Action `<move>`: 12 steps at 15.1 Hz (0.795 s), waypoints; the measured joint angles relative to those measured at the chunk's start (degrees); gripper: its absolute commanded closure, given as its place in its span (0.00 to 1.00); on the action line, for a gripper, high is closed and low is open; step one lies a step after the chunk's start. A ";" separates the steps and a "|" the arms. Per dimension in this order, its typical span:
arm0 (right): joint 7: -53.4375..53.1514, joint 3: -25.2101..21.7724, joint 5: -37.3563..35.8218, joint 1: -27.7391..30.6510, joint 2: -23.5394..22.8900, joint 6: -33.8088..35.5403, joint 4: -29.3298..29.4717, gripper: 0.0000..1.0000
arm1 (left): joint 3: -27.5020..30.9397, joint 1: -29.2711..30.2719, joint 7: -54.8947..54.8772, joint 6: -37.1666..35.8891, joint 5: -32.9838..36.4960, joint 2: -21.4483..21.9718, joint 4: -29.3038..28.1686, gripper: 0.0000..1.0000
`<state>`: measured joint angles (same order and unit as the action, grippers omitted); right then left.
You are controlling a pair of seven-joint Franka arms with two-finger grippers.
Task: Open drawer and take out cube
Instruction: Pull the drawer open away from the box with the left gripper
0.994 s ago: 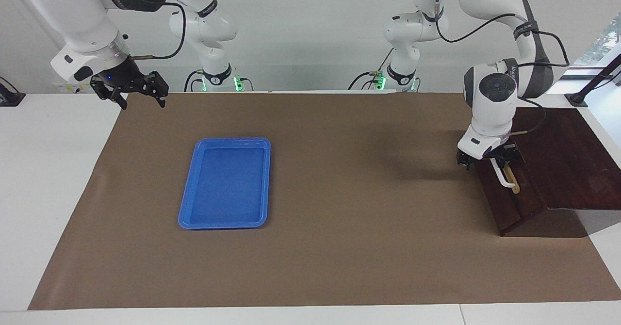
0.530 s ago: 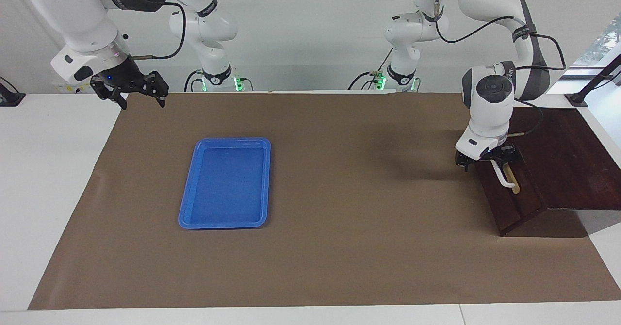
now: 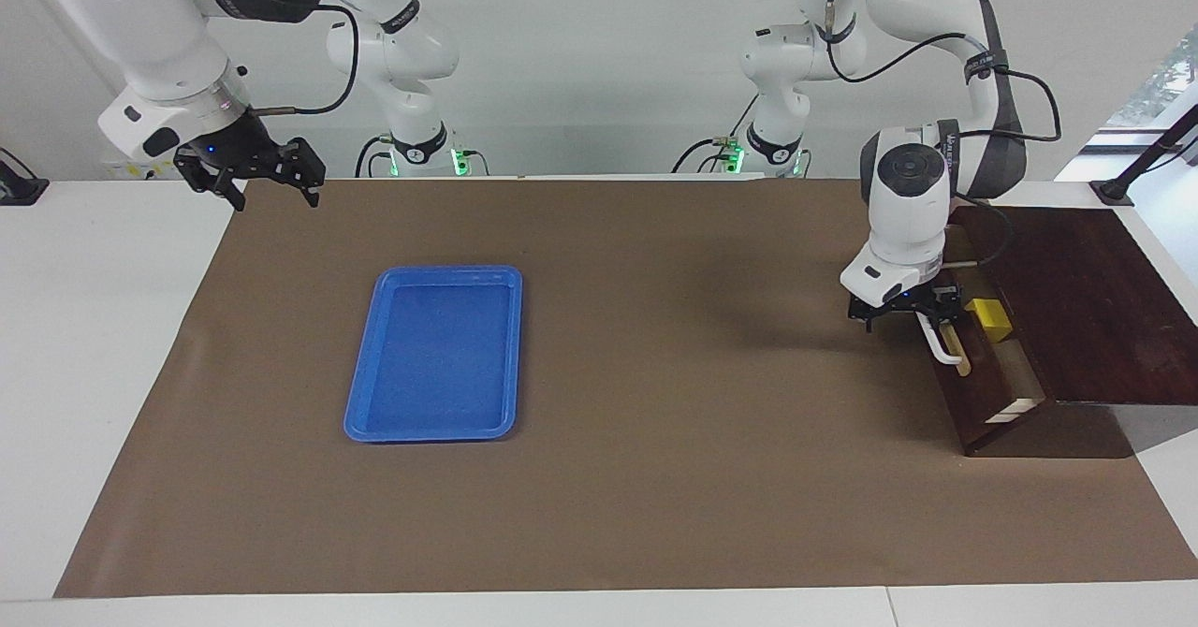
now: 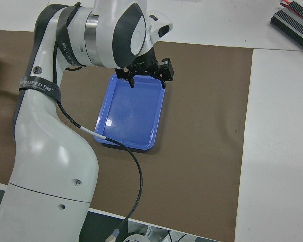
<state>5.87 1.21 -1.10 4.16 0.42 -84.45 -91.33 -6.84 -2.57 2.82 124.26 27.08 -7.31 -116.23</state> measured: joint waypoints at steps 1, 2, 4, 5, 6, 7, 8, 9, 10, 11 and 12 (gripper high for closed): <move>0.00 0.00 0.00 0.00 0.00 0.00 0.00 0.00 | -0.05 -1.04 0.00 -0.37 0.00 0.00 0.03 0.00; 0.00 0.00 0.00 0.00 0.00 0.00 0.00 0.00 | -0.06 -2.09 0.02 -0.79 0.00 0.01 0.07 0.00; 0.00 0.00 0.00 0.00 0.00 0.00 0.00 0.00 | -0.13 -4.14 0.15 -1.80 -0.01 0.00 0.20 0.00; 0.00 0.00 0.00 0.00 0.00 0.00 0.00 0.00 | -0.18 -5.06 0.27 -2.21 -0.01 0.01 0.24 0.00; 0.00 0.00 0.00 0.00 0.00 0.00 0.00 0.00 | -0.19 -5.77 0.42 -2.67 -0.01 0.01 0.29 0.00; 0.00 0.00 0.00 0.00 0.00 0.00 0.00 0.00 | -0.19 -6.18 0.46 -2.93 -0.01 0.01 0.39 0.00; 0.00 0.00 0.00 0.00 0.00 0.00 0.00 0.00 | -0.20 -6.31 0.46 -3.23 -0.01 0.01 0.54 0.00; 0.00 0.00 0.00 0.00 0.00 0.00 0.00 0.00 | -0.23 -6.36 0.46 -3.75 -0.05 0.01 0.90 0.00; 0.00 0.00 0.00 0.00 0.00 0.00 0.00 0.00 | -0.30 -6.47 0.46 -4.94 -0.37 0.00 1.78 0.00; 0.00 0.00 0.00 0.00 0.00 0.00 0.00 0.00 | -0.33 -6.65 0.47 -7.12 -1.26 -0.03 3.38 0.00; 0.00 0.00 0.00 0.00 0.00 0.00 0.00 0.00 | -0.34 -6.82 0.47 -9.94 -2.83 -0.10 5.66 0.00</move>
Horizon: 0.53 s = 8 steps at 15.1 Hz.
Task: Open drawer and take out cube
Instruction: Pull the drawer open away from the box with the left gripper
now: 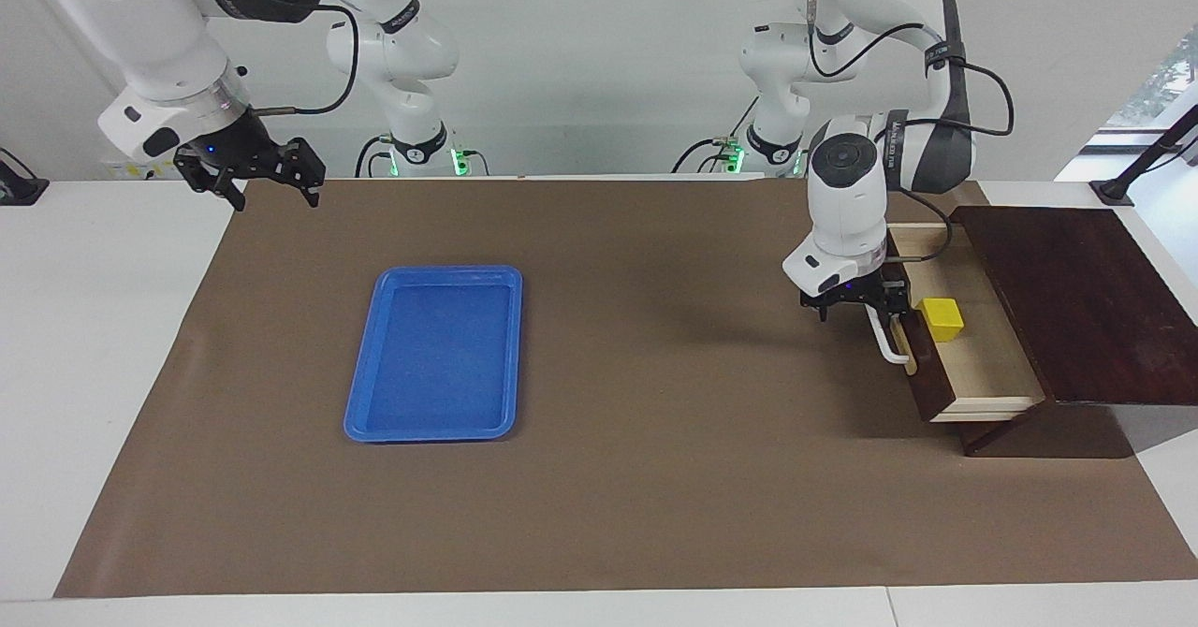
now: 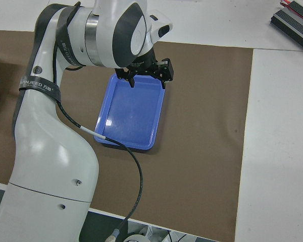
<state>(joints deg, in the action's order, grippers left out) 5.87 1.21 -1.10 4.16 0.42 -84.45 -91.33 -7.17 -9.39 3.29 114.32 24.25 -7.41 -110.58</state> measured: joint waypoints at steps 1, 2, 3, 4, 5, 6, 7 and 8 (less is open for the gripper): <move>0.00 0.00 0.00 0.00 0.00 0.00 0.00 0.00 | -0.01 -0.10 0.00 -3.16 -1.91 -0.16 2.94 0.00; 0.00 0.00 0.00 0.00 0.00 0.00 0.00 0.00 | -0.01 -0.12 -0.01 -6.03 -4.22 -0.35 6.19 0.00; 0.00 0.00 0.00 0.00 0.00 0.00 0.00 0.00 | 0.10 -0.10 0.04 -8.32 -7.28 -0.46 9.37 0.00; 0.00 0.00 0.00 0.00 0.00 0.00 0.00 0.00 | 0.43 -0.06 0.14 -10.01 -10.37 -0.46 12.11 0.00; 0.00 0.00 0.00 0.00 0.00 0.00 0.00 0.00 | 1.02 0.00 0.96 -11.26 -12.49 -0.43 14.22 0.00; 0.00 0.00 0.00 0.00 0.00 0.00 0.00 0.00 | 1.92 0.09 2.95 -11.96 -13.69 -0.41 15.85 0.00; 0.00 0.00 0.00 0.00 0.00 0.00 0.00 0.00 | 3.02 0.20 5.59 -12.29 -14.67 -0.40 17.19 0.00; 0.00 0.00 0.00 0.00 0.00 0.00 0.00 0.00 | 4.18 0.38 8.42 -12.76 -15.77 -0.40 18.21 0.00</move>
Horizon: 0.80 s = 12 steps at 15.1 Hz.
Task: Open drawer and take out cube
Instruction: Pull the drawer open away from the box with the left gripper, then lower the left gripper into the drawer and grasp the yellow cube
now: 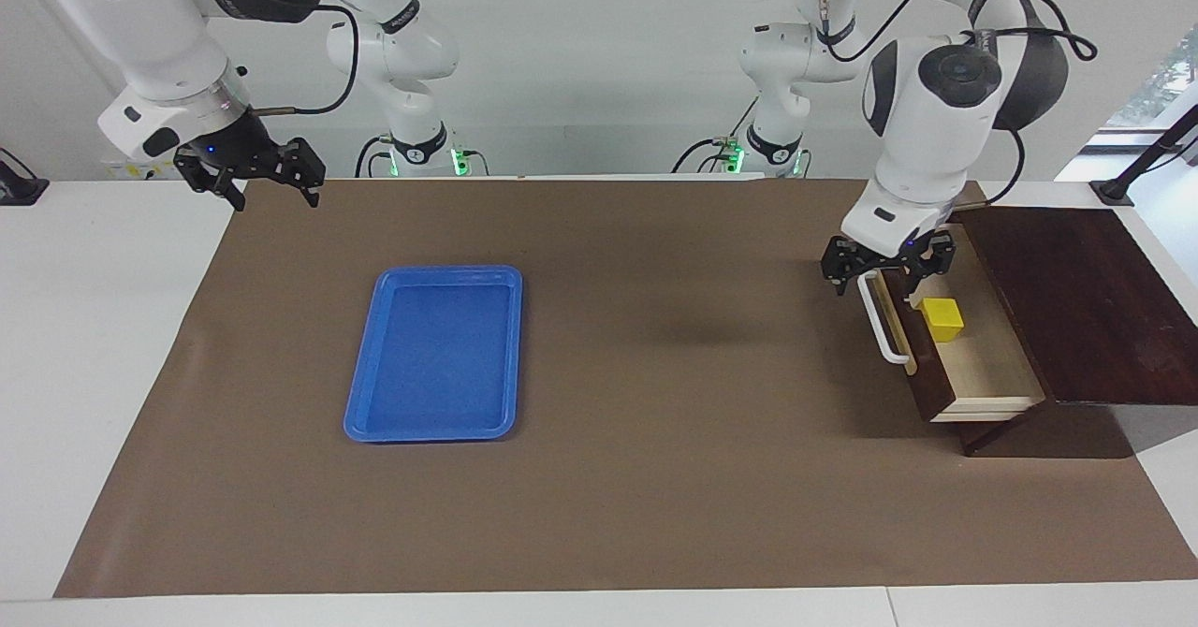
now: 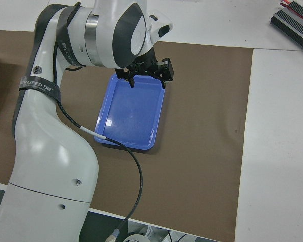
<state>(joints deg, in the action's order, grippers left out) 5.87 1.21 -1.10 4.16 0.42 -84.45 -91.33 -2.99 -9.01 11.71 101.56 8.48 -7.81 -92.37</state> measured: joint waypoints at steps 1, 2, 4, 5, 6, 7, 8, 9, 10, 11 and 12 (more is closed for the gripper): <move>0.00 0.00 0.00 0.00 0.00 0.00 0.00 0.00 | 0.99 0.51 2.89 -0.28 -1.66 -0.02 0.70 0.00; 0.00 0.00 0.00 0.00 0.00 0.00 0.00 0.00 | 1.86 1.27 5.87 -0.36 -3.54 -0.04 1.20 0.00; 0.00 0.00 0.00 0.00 0.00 0.00 0.00 0.00 | 2.99 3.92 14.81 -0.36 -6.99 -0.12 1.76 0.00; 0.00 0.00 0.00 0.00 0.00 0.00 0.00 0.00 | 3.13 5.04 21.41 -0.15 -7.55 -0.19 1.87 0.00; 0.00 0.00 0.00 0.00 0.00 0.00 0.00 0.00 | 3.18 6.08 28.52 0.22 -7.71 -0.29 1.95 0.00; 0.00 0.00 0.00 0.00 0.00 0.00 0.00 0.00 | 3.19 7.04 33.93 0.48 -7.73 -0.38 1.95 0.00; 0.00 0.00 0.00 0.00 0.00 0.00 0.00 0.00 | 3.22 8.00 37.47 0.51 -7.77 -0.48 1.92 0.00; 0.00 0.00 0.00 0.00 0.00 0.00 0.00 0.00 | 3.23 8.82 39.76 0.46 -7.87 -0.62 1.76 0.00; 0.00 0.00 0.00 0.00 0.00 0.00 0.00 0.00 | 3.25 9.47 42.56 0.45 -7.99 -0.80 1.38 0.00; 0.00 0.00 0.00 0.00 0.00 0.00 0.00 0.00 | 3.27 9.96 46.64 0.45 -8.01 -1.03 0.84 0.00; 0.00 0.00 0.00 0.00 0.00 0.00 0.00 0.00 | 3.30 10.49 50.57 0.47 -8.01 -1.32 0.24 0.00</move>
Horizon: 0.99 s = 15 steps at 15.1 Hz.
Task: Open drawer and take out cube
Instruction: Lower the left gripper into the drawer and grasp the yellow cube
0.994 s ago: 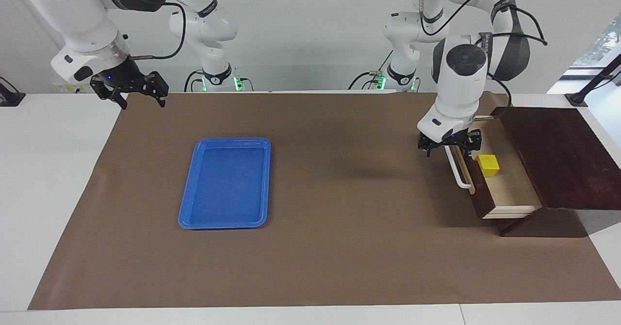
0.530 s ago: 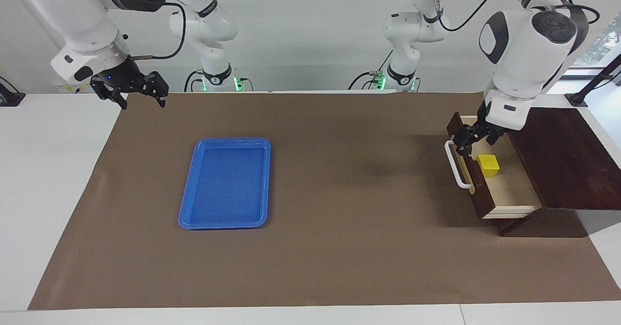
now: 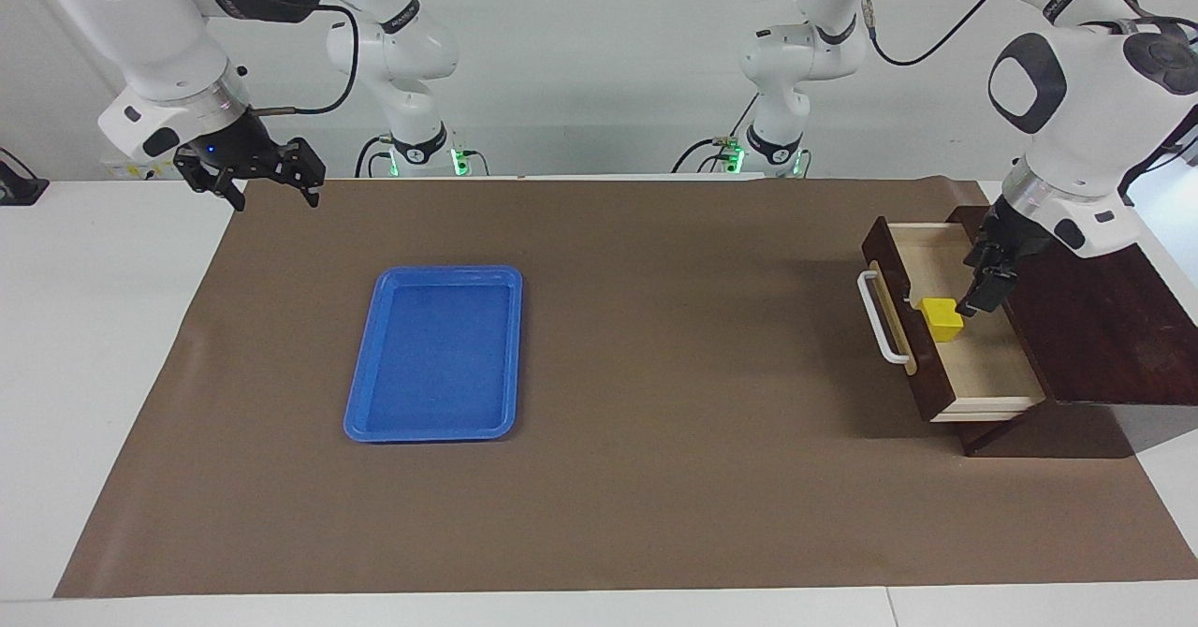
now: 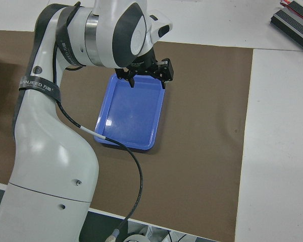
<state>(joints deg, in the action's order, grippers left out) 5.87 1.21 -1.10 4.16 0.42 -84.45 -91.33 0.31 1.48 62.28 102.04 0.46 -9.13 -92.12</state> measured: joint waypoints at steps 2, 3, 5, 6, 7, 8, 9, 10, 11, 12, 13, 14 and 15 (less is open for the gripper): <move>0.00 0.00 0.00 0.00 0.00 0.00 0.00 0.00 | 0.00 0.90 4.10 0.21 -0.01 -0.63 -0.94 0.00; 0.00 0.00 0.00 0.00 0.00 0.00 0.00 0.00 | 0.01 1.08 5.91 0.68 -0.01 -0.89 -1.26 0.00; 0.00 0.00 0.00 0.00 0.00 0.00 0.00 0.00 | -0.01 1.11 10.76 2.41 0.10 -1.88 -1.42 0.00; 0.00 0.00 0.00 0.00 0.00 0.00 0.00 0.00 | -0.02 1.11 12.37 3.31 0.25 -2.58 -1.43 0.00; 0.00 -0.01 0.00 0.00 0.00 0.00 0.00 0.00 | -0.01 1.14 13.35 4.14 0.34 -3.18 -1.43 0.00; 0.00 -0.05 0.00 0.01 0.00 0.00 0.00 0.00 | 0.00 1.24 13.94 4.71 0.35 -3.66 -1.43 0.00; 0.00 -0.15 0.00 0.07 0.00 0.00 0.00 0.00 | 0.02 1.38 14.25 5.08 0.36 -3.98 -1.45 0.00; 0.00 -0.23 0.00 0.27 0.00 0.04 0.00 0.00 | 0.03 1.53 14.38 5.23 0.36 -4.13 -1.58 0.00; 0.00 -0.23 0.00 0.56 0.00 0.49 -0.01 0.00 | 0.03 1.68 14.51 5.56 0.36 -4.15 -2.03 0.00; 0.06 -0.23 0.00 0.70 0.02 1.45 -0.01 0.00 | 0.03 1.81 14.85 6.40 0.36 -4.15 -2.75 0.00; 0.13 -0.18 0.00 0.70 0.05 2.06 -0.01 0.00 | 0.03 1.88 15.37 7.26 0.36 -4.16 -3.52 0.00; 0.16 -0.06 0.00 0.70 0.08 2.40 -0.01 0.00 | 0.03 1.89 15.76 7.89 0.36 -4.16 -4.21 0.00; 0.16 0.09 0.00 0.70 0.11 2.48 -0.01 0.00 | 0.02 1.89 16.00 8.38 0.36 -4.16 -4.83 0.00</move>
<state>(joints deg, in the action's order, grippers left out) 6.03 1.31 -1.10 4.85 0.53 -81.97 -91.34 0.33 3.37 78.28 110.42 0.82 -13.29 -96.95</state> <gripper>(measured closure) 0.000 0.000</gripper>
